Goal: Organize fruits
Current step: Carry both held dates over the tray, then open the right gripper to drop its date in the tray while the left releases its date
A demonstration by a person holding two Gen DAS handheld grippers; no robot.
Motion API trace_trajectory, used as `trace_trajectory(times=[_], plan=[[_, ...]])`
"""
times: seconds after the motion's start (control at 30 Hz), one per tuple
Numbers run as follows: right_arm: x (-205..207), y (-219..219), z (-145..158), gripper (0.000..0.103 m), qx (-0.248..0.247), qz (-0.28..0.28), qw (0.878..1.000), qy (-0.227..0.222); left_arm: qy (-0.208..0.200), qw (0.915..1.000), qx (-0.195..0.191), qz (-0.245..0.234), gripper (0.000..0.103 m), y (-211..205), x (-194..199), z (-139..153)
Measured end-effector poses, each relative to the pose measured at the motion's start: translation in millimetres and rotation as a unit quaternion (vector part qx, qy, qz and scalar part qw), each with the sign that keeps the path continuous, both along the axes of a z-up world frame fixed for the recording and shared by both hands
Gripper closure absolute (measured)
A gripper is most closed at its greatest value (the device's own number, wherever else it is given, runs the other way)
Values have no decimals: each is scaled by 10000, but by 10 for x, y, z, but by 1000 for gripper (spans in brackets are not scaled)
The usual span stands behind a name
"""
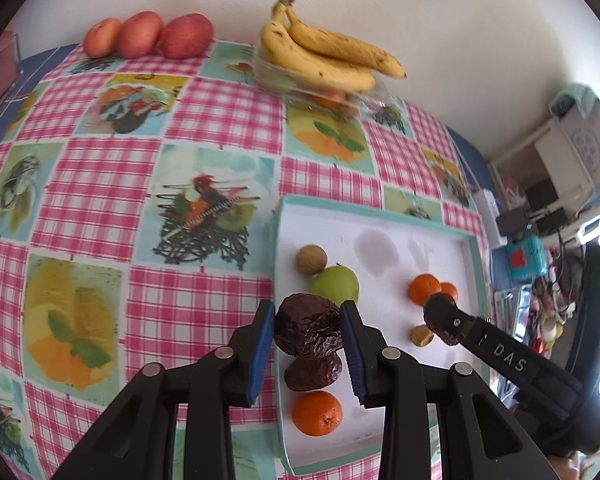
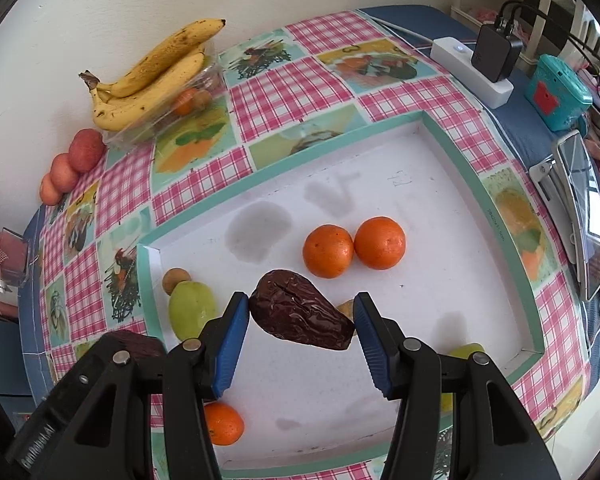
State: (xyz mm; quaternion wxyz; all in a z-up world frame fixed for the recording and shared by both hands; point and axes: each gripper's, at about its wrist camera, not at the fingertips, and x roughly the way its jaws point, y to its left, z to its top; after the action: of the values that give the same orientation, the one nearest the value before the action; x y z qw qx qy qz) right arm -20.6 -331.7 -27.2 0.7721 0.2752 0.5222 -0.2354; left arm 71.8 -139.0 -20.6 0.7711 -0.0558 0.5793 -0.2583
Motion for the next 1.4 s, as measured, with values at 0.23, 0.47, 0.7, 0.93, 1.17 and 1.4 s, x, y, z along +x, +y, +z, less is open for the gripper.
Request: trace_trajectory(times=[0.23, 0.47, 0.7, 0.93, 1.17, 1.4], plan=[[18, -4, -27, 47, -104, 19, 9999, 112, -368, 9968, 693, -118, 68, -102, -43, -17], [20, -6, -67, 47, -57, 5, 9998, 170, -595, 9916, 1108, -307, 67, -225, -108, -72], [47, -14, -147, 47, -18, -19, 9995, 299, -682, 9887, 1256, -455, 67, -318, -156, -125], [81, -29, -209, 47, 32, -6, 9993, 385, -666, 9890, 1222, -506, 67, -348, -169, -140], [91, -25, -200, 47, -2, 16, 9992, 399, -637, 9895, 1191, -517, 67, -349, -168, -138], [93, -15, -194, 47, -24, 68, 9991, 415, -545, 9908, 1115, -533, 65, -342, -168, -134]])
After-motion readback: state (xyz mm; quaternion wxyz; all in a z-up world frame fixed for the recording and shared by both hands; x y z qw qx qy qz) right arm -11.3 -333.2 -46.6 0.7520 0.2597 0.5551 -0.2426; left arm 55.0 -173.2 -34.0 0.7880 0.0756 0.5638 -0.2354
